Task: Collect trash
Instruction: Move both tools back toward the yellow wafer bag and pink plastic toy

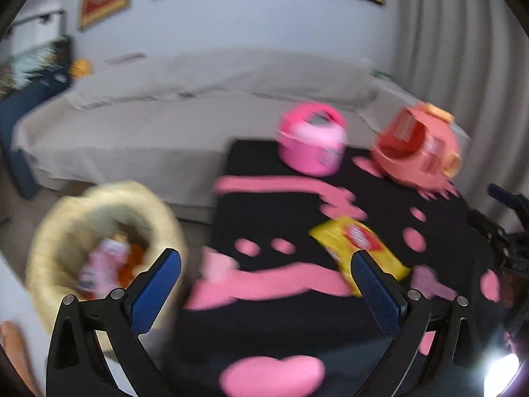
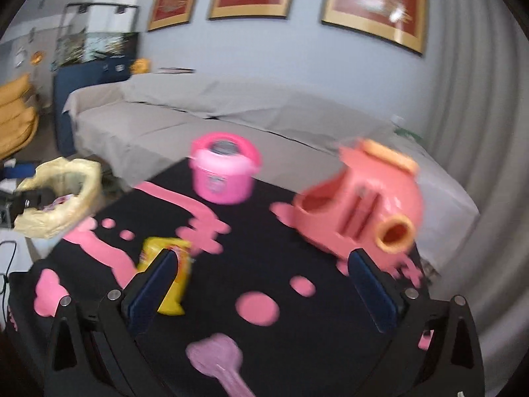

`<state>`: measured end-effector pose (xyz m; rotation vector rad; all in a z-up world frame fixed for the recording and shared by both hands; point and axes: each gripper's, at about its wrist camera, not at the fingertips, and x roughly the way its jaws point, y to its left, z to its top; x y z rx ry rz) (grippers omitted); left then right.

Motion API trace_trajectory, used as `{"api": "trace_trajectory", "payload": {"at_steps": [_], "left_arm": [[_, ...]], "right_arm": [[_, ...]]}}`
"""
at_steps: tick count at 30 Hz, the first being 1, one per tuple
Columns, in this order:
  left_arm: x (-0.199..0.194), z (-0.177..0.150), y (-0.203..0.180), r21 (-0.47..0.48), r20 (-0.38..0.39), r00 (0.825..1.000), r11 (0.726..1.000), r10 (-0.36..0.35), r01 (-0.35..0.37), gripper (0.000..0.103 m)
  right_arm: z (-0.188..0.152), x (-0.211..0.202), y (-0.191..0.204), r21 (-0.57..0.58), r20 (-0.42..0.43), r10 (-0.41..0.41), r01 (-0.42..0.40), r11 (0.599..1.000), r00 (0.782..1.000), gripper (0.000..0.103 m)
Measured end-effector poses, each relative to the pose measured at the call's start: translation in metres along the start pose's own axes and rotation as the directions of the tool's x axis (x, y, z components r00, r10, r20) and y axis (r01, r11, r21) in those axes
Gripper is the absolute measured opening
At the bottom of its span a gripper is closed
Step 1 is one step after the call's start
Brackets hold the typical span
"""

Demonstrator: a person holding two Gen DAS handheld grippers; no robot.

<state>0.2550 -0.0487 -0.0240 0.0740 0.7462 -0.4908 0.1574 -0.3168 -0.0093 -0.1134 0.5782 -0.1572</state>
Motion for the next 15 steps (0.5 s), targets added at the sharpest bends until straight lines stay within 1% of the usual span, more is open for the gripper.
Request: {"api": "trace_trajectory", "payload": {"at_steps": [2,3,5,6,8,10,12,14,15], "left_arm": [[0.016,-0.004,-0.012,0.009,-0.066,0.996,0.998,-0.056,0.056,0.102],[0.02,-0.006,-0.016,0.009,-0.085,0.994,0.998,-0.065,0.066,0.102],[0.032,-0.009,-0.025,0.004,-0.132,0.989,0.998,-0.061,0.063,0.102],[0.037,-0.01,-0.029,0.0,-0.15,0.987,0.999,-0.054,0.055,0.102],[0.041,-0.012,-0.03,-0.013,-0.16,0.986,0.999,-0.042,0.04,0.102],[0.043,-0.014,-0.031,-0.028,-0.156,0.988,1.0,-0.003,-0.001,0.102],[0.042,-0.017,-0.032,-0.039,-0.143,0.989,0.999,0.03,-0.036,0.102],[0.04,-0.019,-0.031,-0.049,-0.136,0.99,0.998,0.042,-0.049,0.102],[0.039,-0.02,-0.029,-0.054,-0.136,0.99,0.997,0.044,-0.052,0.102]], "right_arm": [[-0.014,0.0,-0.022,0.06,-0.041,0.04,-0.037,0.997,0.998,0.101],[-0.02,0.001,-0.028,0.08,-0.056,0.06,-0.056,0.995,0.997,0.101],[-0.033,0.002,-0.034,0.106,-0.092,0.101,-0.091,0.99,0.991,0.102],[-0.041,0.004,-0.037,0.114,-0.119,0.138,-0.124,0.986,0.983,0.102],[-0.054,0.01,-0.034,0.108,-0.183,0.205,-0.187,0.976,0.962,0.102],[-0.063,0.014,-0.025,0.074,-0.225,0.23,-0.219,0.973,0.947,0.102],[-0.07,0.018,-0.014,0.034,-0.245,0.237,-0.236,0.971,0.94,0.099],[-0.073,0.023,-0.002,0.012,-0.263,0.265,-0.271,0.962,0.928,0.089],[-0.074,0.025,0.001,0.011,-0.27,0.279,-0.287,0.958,0.922,0.087]]}}
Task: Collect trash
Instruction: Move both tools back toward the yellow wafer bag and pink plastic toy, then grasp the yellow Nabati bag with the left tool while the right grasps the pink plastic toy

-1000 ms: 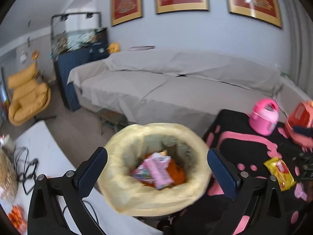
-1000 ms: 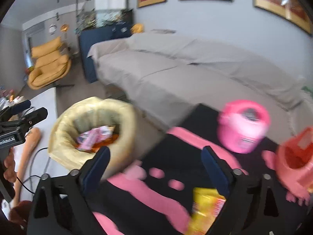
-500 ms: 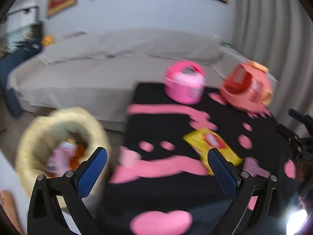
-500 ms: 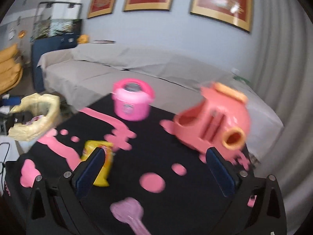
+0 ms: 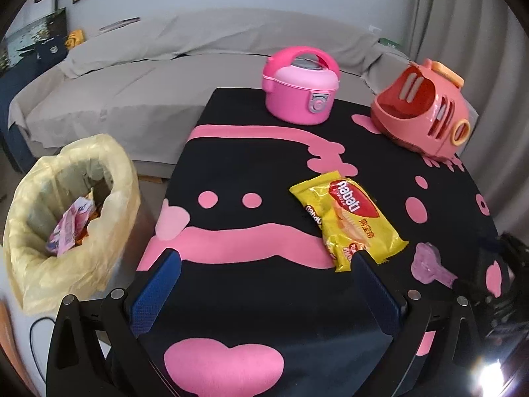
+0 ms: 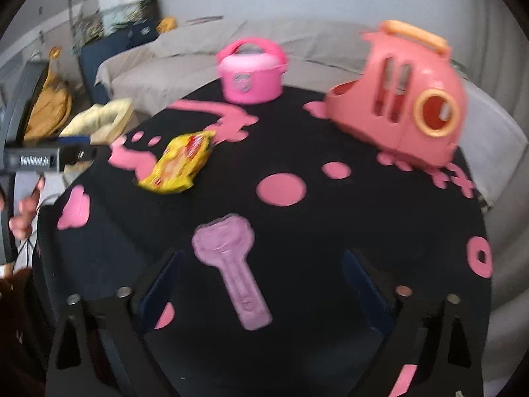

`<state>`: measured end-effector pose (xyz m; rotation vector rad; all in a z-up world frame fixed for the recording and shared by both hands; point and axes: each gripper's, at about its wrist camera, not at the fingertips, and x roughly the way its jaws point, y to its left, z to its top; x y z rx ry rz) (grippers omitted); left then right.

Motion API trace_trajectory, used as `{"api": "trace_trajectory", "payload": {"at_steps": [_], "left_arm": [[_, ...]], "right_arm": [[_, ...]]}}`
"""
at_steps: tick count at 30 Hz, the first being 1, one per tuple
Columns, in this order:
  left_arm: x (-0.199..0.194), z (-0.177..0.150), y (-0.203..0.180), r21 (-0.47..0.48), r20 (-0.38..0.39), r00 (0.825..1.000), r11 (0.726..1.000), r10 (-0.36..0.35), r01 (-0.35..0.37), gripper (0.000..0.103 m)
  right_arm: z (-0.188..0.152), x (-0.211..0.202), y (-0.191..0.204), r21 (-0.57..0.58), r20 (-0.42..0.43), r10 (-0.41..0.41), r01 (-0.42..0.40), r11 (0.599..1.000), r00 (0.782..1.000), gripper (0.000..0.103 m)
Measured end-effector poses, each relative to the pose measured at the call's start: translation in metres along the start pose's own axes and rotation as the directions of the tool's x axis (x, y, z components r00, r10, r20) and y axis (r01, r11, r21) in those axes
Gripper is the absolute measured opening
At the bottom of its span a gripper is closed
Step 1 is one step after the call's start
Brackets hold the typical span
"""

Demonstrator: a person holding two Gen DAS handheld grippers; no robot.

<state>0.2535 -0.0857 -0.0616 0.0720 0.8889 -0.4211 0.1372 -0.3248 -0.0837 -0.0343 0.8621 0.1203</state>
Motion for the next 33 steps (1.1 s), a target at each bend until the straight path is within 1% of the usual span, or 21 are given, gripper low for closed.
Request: {"api": "trace_trajectory", "payload": {"at_steps": [2,3,5,7,8,10,12,13,14,17,20,24,26,30,33], "left_arm": [[0.0,-0.001,0.002,-0.015,-0.005,1.0,1.0,-0.002,0.002,0.102],[0.0,-0.001,0.004,-0.021,-0.008,1.0,1.0,-0.006,0.005,0.102],[0.0,-0.001,0.007,-0.042,-0.015,1.0,0.999,-0.016,0.015,0.102],[0.0,-0.002,0.008,-0.058,-0.019,0.999,0.998,-0.026,0.025,0.102],[0.001,-0.003,0.009,-0.064,-0.023,0.999,0.997,-0.033,0.031,0.102],[0.003,-0.003,0.008,-0.069,-0.032,0.998,0.997,-0.045,0.043,0.102],[0.005,-0.004,0.006,-0.075,-0.037,0.998,0.996,-0.053,0.05,0.102],[0.005,-0.004,0.004,-0.076,-0.04,0.998,0.996,-0.055,0.052,0.102],[0.007,-0.004,0.002,-0.078,-0.043,0.997,0.995,-0.059,0.055,0.102],[0.012,-0.006,-0.005,-0.086,-0.059,0.995,0.993,-0.08,0.075,0.102],[0.019,-0.006,-0.016,-0.098,-0.083,0.989,0.988,-0.125,0.117,0.102],[0.029,-0.003,-0.035,-0.095,-0.089,0.984,0.985,-0.155,0.147,0.102],[0.037,0.001,-0.045,-0.102,-0.09,0.984,0.984,-0.155,0.146,0.102],[0.053,0.009,-0.056,-0.155,-0.097,0.984,0.979,-0.15,0.134,0.102],[0.063,0.016,-0.065,-0.171,-0.101,0.988,0.98,-0.121,0.102,0.102]], "right_arm": [[0.001,0.01,0.007,-0.012,-0.015,0.022,-0.023,1.0,1.0,0.078],[0.002,0.014,0.01,-0.023,-0.019,0.025,-0.025,0.999,1.0,0.076],[0.005,0.023,0.016,-0.045,-0.024,0.013,-0.014,0.999,1.0,0.067],[0.008,0.029,0.022,-0.067,-0.028,-0.002,0.0,0.998,1.0,0.062],[0.01,0.032,0.024,-0.074,-0.032,0.001,-0.004,0.997,0.999,0.058],[0.011,0.035,0.026,-0.081,-0.039,0.01,-0.013,0.997,0.999,0.053],[0.011,0.035,0.026,-0.086,-0.039,0.017,-0.021,0.996,0.999,0.051],[0.011,0.036,0.025,-0.083,-0.043,0.025,-0.028,0.996,0.999,0.043],[0.01,0.036,0.023,-0.074,-0.049,0.033,-0.037,0.997,0.998,0.037],[0.007,0.029,0.013,-0.026,-0.03,0.032,-0.033,0.999,0.999,0.037],[0.002,0.019,-0.005,0.041,-0.007,0.008,-0.007,0.999,1.0,0.037],[-0.008,0.004,-0.031,0.123,0.015,-0.055,0.052,0.991,0.998,0.037],[-0.015,-0.004,-0.043,0.166,0.022,-0.075,0.07,0.984,0.997,0.037],[-0.026,-0.009,-0.058,0.225,0.026,-0.087,0.078,0.971,0.996,0.038],[-0.033,-0.01,-0.061,0.238,0.025,-0.099,0.09,0.967,0.995,0.038]]}}
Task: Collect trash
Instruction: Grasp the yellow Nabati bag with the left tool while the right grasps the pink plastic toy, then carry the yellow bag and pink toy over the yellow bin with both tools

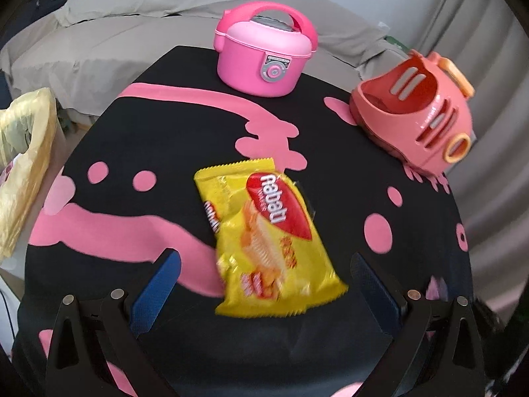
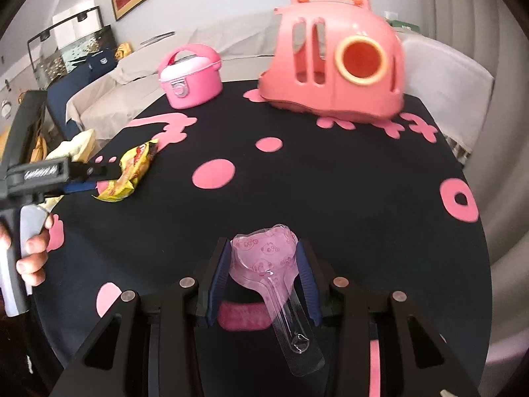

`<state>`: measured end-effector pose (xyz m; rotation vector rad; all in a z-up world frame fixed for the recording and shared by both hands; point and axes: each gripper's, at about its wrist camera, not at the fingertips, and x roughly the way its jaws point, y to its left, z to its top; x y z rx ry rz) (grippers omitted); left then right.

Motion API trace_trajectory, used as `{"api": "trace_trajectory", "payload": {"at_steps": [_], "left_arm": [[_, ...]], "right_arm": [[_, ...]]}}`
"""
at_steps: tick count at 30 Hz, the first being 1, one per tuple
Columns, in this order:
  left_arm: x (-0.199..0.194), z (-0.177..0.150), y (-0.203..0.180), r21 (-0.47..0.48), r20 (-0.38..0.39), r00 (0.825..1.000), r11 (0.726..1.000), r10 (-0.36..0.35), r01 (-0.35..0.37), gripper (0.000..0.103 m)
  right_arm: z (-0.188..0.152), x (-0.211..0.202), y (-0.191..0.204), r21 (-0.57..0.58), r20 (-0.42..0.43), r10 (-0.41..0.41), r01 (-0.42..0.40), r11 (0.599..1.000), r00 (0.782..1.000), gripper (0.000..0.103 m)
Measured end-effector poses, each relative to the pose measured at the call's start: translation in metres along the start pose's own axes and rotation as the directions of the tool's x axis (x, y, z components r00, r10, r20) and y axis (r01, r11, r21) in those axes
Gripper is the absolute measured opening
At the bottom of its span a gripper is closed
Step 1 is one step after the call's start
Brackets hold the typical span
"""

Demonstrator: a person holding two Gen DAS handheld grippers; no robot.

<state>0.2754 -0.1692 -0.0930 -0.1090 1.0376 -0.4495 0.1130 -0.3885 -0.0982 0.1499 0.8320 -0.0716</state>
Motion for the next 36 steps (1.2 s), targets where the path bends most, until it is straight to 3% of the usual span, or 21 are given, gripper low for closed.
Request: {"api": "trace_trajectory", "payload": {"at_steps": [6,10,13,20,27,36], "left_arm": [[0.017,0.007,-0.021,0.068,0.021,0.993,0.991,0.115,-0.116,0.101],[0.022,0.002,-0.03,0.139,0.047,0.984,0.975,0.17,-0.175,0.083],[0.021,-0.002,-0.029,0.159,0.046,0.986,0.973,0.162,-0.167,0.071],[0.0,-0.008,-0.024,0.188,0.092,0.989,0.973,0.119,-0.135,0.06],[-0.013,-0.023,-0.005,0.163,0.073,0.997,0.986,0.037,-0.048,0.059],[-0.029,-0.032,0.002,0.162,0.094,0.996,0.987,-0.002,-0.013,0.058]], "right_arm": [[-0.006,-0.002,-0.002,0.012,0.008,-0.009,0.009,1.0,1.0,0.038],[-0.008,-0.003,0.0,0.004,0.014,-0.017,0.017,1.0,1.0,0.038],[-0.01,-0.004,0.002,-0.009,0.018,-0.024,0.024,1.0,1.0,0.038],[-0.01,-0.004,0.006,-0.026,0.021,-0.022,0.023,0.999,1.0,0.037],[-0.011,-0.003,0.013,-0.051,0.015,-0.03,0.031,0.998,0.999,0.037],[-0.008,-0.007,0.021,-0.08,0.017,-0.03,0.032,0.996,0.999,0.035]]}}
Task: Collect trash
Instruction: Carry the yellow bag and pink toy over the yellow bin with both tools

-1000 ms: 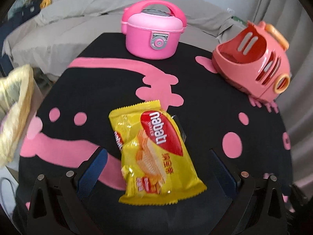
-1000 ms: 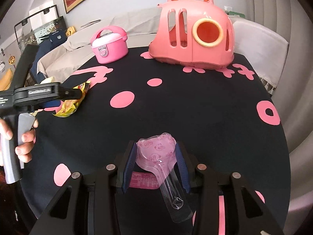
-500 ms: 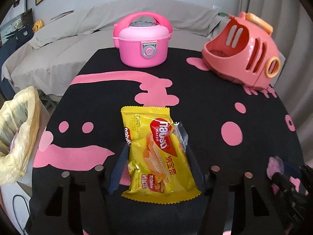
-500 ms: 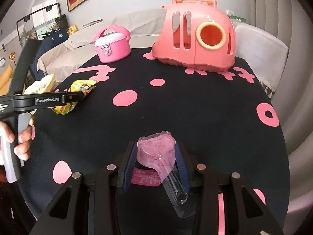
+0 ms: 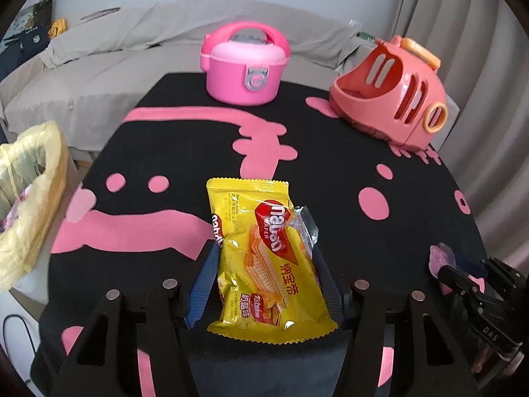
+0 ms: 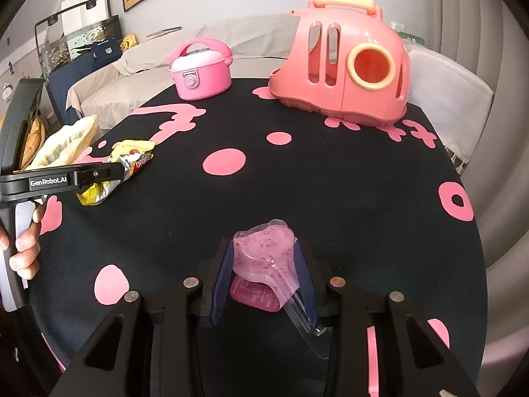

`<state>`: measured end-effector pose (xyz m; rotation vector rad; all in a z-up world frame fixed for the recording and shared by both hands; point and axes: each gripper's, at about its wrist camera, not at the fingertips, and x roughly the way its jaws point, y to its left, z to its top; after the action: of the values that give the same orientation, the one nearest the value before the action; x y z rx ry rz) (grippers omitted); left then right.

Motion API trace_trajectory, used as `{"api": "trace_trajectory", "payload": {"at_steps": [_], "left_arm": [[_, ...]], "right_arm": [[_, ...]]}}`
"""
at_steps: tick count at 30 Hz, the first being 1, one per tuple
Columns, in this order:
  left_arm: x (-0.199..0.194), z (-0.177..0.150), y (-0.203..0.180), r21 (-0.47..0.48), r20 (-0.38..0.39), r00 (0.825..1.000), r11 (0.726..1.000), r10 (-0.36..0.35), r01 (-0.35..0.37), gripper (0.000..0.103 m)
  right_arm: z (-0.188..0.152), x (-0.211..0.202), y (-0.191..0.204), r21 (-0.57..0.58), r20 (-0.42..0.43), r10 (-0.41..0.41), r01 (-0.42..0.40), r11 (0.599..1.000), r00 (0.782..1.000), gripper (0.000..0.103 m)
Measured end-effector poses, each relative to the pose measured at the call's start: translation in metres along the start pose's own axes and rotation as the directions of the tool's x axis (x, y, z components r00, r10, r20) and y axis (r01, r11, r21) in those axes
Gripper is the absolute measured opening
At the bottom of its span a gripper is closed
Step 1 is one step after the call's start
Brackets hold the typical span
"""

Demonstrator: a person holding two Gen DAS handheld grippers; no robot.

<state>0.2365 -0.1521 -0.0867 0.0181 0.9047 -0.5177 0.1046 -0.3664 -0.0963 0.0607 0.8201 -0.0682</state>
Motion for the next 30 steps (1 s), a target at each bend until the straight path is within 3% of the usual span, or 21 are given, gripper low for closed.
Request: {"api": "trace_trajectory", "payload": {"at_steps": [7,13,18,27,30], "left_arm": [[-0.042,0.0,0.016,-0.005,0.077,0.997,1.0,-0.002,0.003,0.058],[-0.093,0.002,0.056,-0.042,0.164,0.985,0.998,0.061,-0.055,0.058],[-0.132,-0.002,0.109,-0.109,0.224,0.961,0.984,0.159,-0.138,0.058],[-0.182,-0.01,0.217,-0.258,0.263,0.896,0.921,0.358,-0.292,0.058],[-0.185,-0.009,0.249,-0.295,0.25,0.896,0.91,0.366,-0.289,0.058]], "right_arm": [[0.015,-0.016,0.016,-0.035,0.044,0.009,-0.007,0.999,0.999,0.034],[0.044,-0.033,0.053,-0.109,0.103,0.054,-0.043,0.993,0.993,0.034],[0.073,-0.041,0.099,-0.176,0.152,0.122,-0.095,0.98,0.981,0.034],[0.124,-0.032,0.195,-0.279,0.188,0.264,-0.206,0.938,0.946,0.034],[0.139,-0.021,0.225,-0.298,0.173,0.301,-0.241,0.924,0.938,0.034]]}}
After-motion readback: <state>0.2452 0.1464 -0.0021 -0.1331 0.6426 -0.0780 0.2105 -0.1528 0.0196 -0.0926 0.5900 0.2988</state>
